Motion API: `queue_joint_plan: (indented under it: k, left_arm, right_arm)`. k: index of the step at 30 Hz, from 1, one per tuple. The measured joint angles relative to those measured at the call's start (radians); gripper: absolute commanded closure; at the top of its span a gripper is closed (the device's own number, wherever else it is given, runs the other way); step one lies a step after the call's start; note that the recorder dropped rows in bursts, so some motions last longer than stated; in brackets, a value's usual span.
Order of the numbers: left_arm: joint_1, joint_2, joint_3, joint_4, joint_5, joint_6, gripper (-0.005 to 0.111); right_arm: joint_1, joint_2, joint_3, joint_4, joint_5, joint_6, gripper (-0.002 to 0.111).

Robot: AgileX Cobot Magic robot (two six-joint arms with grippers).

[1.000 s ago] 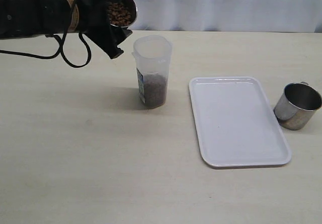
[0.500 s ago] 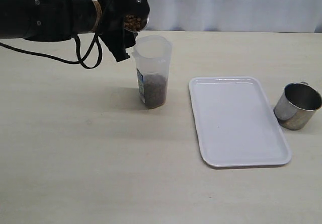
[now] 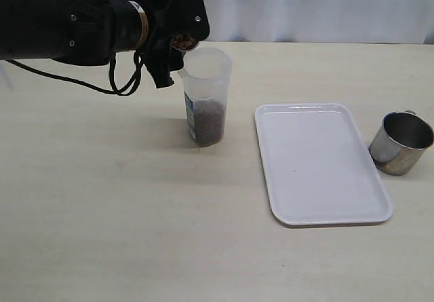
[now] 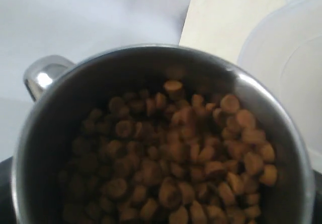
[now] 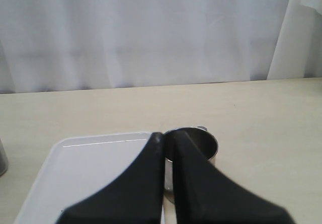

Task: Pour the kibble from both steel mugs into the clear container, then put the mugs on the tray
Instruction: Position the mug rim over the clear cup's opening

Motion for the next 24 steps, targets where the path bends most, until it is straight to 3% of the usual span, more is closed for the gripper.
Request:
queue_joint_plan:
  k: [24]
  left_arm:
    - [-0.023,0.002,-0.028,0.133,-0.001,0.131,0.107]
  right_arm:
    - [0.0,0.0,0.0,0.0,0.0,0.0,0.104]
